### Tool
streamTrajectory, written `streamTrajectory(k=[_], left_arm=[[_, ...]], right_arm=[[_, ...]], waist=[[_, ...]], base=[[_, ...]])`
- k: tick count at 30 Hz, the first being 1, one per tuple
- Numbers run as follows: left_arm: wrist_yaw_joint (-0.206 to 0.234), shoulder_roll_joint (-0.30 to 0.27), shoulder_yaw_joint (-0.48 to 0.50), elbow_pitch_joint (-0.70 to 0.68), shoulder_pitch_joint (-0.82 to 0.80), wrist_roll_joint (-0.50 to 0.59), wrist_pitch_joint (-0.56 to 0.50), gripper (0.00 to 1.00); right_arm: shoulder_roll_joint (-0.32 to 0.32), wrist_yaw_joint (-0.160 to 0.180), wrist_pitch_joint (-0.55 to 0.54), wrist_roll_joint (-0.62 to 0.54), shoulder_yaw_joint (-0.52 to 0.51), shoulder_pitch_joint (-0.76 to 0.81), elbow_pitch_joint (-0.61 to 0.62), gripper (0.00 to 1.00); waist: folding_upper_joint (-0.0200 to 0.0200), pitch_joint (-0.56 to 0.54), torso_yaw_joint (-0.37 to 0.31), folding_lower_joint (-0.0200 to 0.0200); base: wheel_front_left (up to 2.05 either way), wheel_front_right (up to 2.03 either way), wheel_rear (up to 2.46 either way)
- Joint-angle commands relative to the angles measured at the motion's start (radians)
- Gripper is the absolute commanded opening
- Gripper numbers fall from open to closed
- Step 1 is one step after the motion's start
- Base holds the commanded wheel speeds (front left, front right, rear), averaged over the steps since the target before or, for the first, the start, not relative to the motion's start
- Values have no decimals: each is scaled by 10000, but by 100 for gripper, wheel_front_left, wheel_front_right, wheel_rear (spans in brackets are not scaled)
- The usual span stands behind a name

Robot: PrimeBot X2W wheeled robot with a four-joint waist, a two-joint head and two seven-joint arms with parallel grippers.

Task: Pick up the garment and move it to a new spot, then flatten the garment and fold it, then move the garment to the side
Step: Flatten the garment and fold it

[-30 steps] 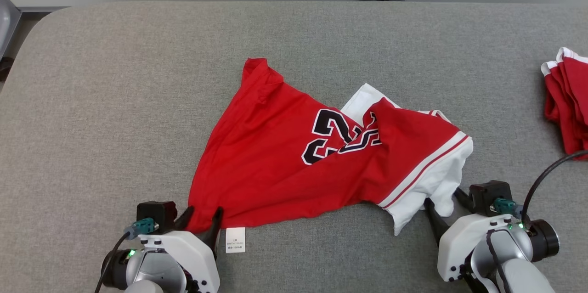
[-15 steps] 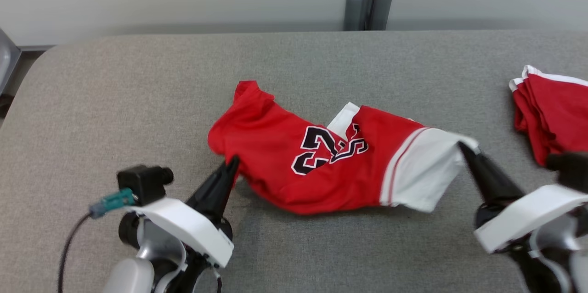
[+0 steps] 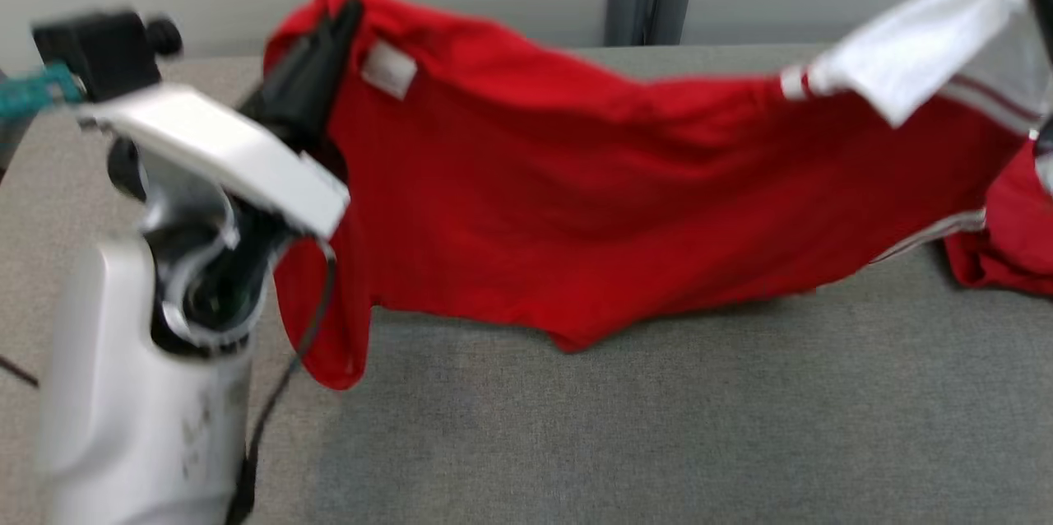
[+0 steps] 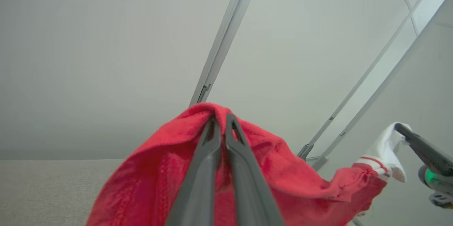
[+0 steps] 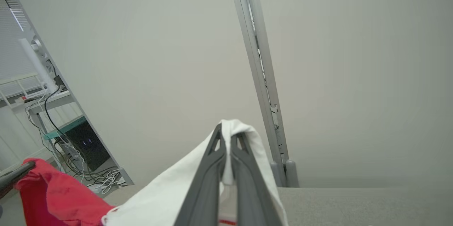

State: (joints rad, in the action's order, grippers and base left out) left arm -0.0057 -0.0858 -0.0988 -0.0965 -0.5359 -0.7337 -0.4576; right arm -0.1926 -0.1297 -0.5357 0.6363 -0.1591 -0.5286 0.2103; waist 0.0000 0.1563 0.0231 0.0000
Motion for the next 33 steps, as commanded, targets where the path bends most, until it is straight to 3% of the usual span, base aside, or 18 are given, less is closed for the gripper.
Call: streamTrajectory(k=[1, 6, 10, 19, 22, 28, 33], left_arm=[[179, 23, 244, 691, -1009, -135, 113, 0], [455, 48, 519, 2451, -3214, 53, 600, 0], [587, 61, 830, 4369, -5522, 152, 1352, 0], [-306, -425, 624, 7702, -9646, 1298, 4504, 0], [-574, -464, 458, 8335, -10552, 1618, 5603, 0], [-1018, -604, 136, 9986, -10729, 1792, 6622, 0], [-1242, -692, -204, 11098, -9982, 1574, 6890, 0]], right_arm=[[195, -19, 110, -309, 169, -1148, -605, 0], [549, -17, 683, -1363, 546, -3603, -2291, 0], [996, -17, 2048, -2300, 524, -6102, -4220, 0], [1381, -10, 6471, -4189, -766, -10804, -8324, 0], [1409, -10, 7405, -4019, -417, -11799, -9317, 0], [1386, -11, 7855, -3552, 776, -11660, -10547, 0], [1350, -11, 7970, -2806, 1869, -10362, -10486, 0]], waist=[[0, 455, -60, 0], [0, 1326, -88, 0], [0, 2282, -150, 0], [0, 3888, -195, 0], [0, 4407, -120, 0], [0, 5538, -110, 0], [0, 5728, -122, 0]], base=[[0, 0, 0], [0, 0, 0], [0, 0, 0], [0, 0, 0], [0, 0, 0], [0, 0, 0], [0, 0, 0]])
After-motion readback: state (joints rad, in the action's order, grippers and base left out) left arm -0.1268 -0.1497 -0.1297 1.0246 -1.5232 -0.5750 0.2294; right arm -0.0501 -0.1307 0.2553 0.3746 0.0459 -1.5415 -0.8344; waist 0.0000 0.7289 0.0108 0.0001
